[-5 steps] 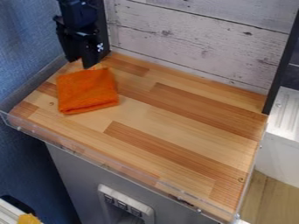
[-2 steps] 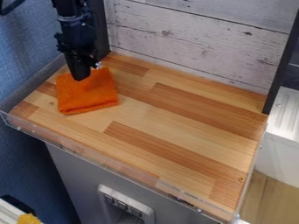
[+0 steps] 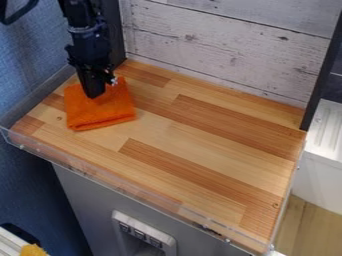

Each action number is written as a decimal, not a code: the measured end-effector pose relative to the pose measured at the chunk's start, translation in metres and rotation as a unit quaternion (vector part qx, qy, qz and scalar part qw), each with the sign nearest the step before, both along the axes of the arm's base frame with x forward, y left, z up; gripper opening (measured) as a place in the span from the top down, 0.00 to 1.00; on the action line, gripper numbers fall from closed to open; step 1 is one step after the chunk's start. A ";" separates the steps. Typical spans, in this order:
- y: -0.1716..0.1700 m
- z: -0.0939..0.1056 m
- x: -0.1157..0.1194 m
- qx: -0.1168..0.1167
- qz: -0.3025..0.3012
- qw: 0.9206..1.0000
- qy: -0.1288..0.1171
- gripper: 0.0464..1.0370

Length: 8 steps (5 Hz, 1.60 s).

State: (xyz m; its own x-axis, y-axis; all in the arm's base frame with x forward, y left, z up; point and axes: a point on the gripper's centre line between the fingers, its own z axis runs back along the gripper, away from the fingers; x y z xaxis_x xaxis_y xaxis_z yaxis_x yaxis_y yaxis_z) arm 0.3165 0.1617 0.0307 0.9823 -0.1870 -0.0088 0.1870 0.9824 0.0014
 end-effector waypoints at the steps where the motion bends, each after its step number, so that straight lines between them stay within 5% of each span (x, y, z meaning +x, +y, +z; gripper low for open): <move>1: -0.002 -0.008 -0.004 0.001 0.002 1.000 0.000 0.99; 8: -0.009 -0.021 0.018 -0.001 0.078 0.997 -0.011 0.99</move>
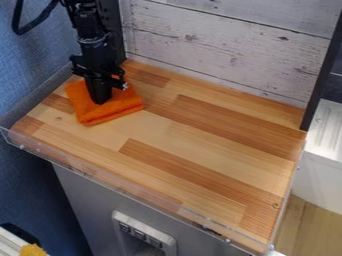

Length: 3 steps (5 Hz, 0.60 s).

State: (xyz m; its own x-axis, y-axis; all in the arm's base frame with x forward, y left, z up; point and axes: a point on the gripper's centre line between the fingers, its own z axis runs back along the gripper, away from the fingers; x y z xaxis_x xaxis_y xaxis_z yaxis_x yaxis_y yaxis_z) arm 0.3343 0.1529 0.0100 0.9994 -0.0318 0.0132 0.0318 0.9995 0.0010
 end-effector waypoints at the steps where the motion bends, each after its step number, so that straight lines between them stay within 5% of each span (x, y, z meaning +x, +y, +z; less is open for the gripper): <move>1: -0.009 -0.002 0.002 -0.002 0.011 1.000 0.004 0.99; 3: -0.037 -0.001 0.008 -0.007 0.010 1.000 0.018 0.96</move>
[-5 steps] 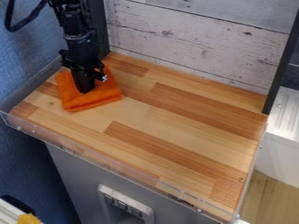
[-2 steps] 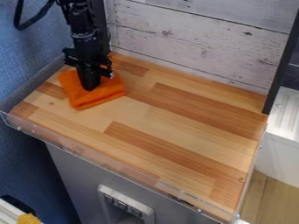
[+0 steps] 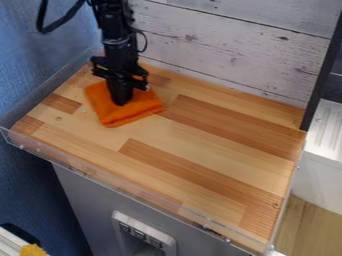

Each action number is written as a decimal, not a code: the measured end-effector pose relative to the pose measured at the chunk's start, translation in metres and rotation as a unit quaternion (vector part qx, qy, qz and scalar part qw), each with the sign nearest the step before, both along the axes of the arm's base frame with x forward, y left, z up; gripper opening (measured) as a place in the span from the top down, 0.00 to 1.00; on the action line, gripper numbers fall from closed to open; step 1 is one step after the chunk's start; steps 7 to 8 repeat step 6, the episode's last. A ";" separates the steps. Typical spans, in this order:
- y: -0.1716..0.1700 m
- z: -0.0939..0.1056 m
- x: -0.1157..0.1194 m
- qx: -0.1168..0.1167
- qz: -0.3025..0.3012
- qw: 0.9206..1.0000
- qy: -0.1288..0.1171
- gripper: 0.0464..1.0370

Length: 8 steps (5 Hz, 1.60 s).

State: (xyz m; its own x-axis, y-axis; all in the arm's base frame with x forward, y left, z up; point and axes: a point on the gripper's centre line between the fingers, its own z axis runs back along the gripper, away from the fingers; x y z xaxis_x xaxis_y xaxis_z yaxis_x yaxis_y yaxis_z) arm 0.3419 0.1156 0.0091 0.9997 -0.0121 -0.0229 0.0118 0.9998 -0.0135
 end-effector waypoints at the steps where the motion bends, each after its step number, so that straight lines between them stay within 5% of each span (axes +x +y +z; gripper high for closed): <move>1: -0.008 0.002 -0.001 -0.002 0.000 1.000 0.013 0.81; 2: -0.016 0.009 0.003 -0.004 -0.004 1.000 0.025 0.55; 4: -0.007 0.044 0.028 0.006 -0.008 1.000 0.000 0.04; 6: 0.009 0.082 0.049 0.016 -0.002 0.999 -0.037 0.04; 8: 0.009 0.082 0.049 0.016 -0.002 0.999 -0.037 0.04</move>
